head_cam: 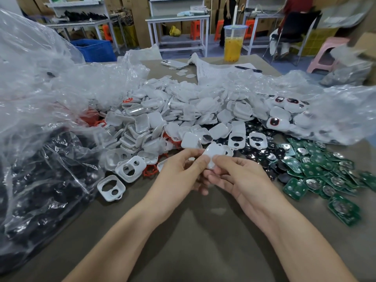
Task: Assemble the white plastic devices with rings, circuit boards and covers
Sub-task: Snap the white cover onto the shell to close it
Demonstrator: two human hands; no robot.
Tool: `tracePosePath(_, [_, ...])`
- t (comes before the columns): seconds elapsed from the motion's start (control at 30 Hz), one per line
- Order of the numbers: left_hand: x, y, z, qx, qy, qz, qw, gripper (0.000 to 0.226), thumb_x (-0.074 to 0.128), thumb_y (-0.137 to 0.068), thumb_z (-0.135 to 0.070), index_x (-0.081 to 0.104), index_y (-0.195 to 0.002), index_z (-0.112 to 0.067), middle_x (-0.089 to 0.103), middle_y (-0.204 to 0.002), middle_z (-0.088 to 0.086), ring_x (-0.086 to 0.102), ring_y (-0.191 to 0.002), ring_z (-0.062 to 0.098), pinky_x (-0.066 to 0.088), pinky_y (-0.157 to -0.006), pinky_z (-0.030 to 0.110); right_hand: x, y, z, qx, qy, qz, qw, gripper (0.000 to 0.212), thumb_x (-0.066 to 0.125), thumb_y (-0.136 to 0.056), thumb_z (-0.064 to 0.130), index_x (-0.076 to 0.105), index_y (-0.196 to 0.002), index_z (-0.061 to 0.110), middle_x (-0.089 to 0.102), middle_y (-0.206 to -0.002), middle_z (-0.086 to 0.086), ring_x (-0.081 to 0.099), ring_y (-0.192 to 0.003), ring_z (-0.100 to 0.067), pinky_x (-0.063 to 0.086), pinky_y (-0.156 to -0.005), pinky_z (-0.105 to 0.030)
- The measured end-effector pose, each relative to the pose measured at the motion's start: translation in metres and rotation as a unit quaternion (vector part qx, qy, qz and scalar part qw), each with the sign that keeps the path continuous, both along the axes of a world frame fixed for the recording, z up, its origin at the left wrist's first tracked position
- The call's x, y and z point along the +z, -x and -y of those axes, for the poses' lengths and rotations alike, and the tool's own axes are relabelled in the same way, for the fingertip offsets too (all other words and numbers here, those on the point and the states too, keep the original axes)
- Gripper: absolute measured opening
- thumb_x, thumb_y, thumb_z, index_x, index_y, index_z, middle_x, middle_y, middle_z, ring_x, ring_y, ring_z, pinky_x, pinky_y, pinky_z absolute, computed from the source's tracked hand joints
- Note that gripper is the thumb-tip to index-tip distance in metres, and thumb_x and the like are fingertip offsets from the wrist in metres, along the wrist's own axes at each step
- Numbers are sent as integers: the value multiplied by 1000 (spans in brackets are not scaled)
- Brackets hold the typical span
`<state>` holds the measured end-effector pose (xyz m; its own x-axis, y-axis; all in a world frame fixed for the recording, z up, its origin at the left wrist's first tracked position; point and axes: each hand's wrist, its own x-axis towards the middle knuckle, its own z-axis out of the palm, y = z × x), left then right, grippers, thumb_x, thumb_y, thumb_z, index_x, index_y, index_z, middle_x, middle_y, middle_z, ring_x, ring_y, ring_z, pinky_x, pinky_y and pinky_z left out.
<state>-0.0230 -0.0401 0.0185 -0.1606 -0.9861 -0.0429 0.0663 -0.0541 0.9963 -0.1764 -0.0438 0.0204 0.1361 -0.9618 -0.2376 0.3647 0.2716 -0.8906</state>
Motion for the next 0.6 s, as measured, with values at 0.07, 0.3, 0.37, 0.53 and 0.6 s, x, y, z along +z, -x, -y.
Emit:
tracePosePath(0.07, [2, 0, 0, -7, -7, 14, 1000, 20, 60, -102, -22, 64, -120, -15, 68, -74, 3, 64, -64, 15, 54, -56, 26, 1, 2, -4, 16, -16, -2, 1000, 39, 67, -91, 10, 73, -53, 13, 63, -62, -5, 73, -66, -18, 57, -62, -18])
tracePosePath(0.3, [10, 2, -4, -50, -36, 7, 998, 21, 51, -106, -25, 62, -124, -22, 70, -79, 5, 64, -64, 14, 52, -50, 25, 5, 6, -14, 19, -52, 3, 998, 16, 73, -89, 16, 75, -79, 2, 63, -64, -4, 72, -65, -20, 56, -58, -18])
tracePosePath(0.37, [11, 2, -6, -55, -45, 5, 997, 21, 50, -107, -25, 62, -124, -21, 67, -75, 5, 61, -60, 14, 49, -48, 24, 4, 5, -16, 25, -42, -15, 999, 21, 72, -90, 17, 73, -73, 5, 62, -62, -3, 71, -63, -17, 55, -57, -17])
tracePosePath(0.53, [13, -1, -5, -57, -78, 13, 995, 23, 51, -106, -22, 59, -126, -13, 58, -67, 5, 52, -51, 12, 43, -43, 20, 10, 4, -18, 94, -17, -114, 989, 35, 68, -93, 22, 72, -60, 12, 66, -62, -2, 69, -61, -13, 53, -56, -16])
tracePosePath(0.6, [14, -1, -3, -62, -76, 32, 995, 22, 51, -106, -20, 59, -125, -13, 57, -60, -1, 51, -48, 9, 43, -42, 20, 16, 3, -17, 99, -25, -131, 986, 25, 68, -94, 26, 71, -76, 9, 67, -66, -5, 70, -62, -16, 54, -55, -19])
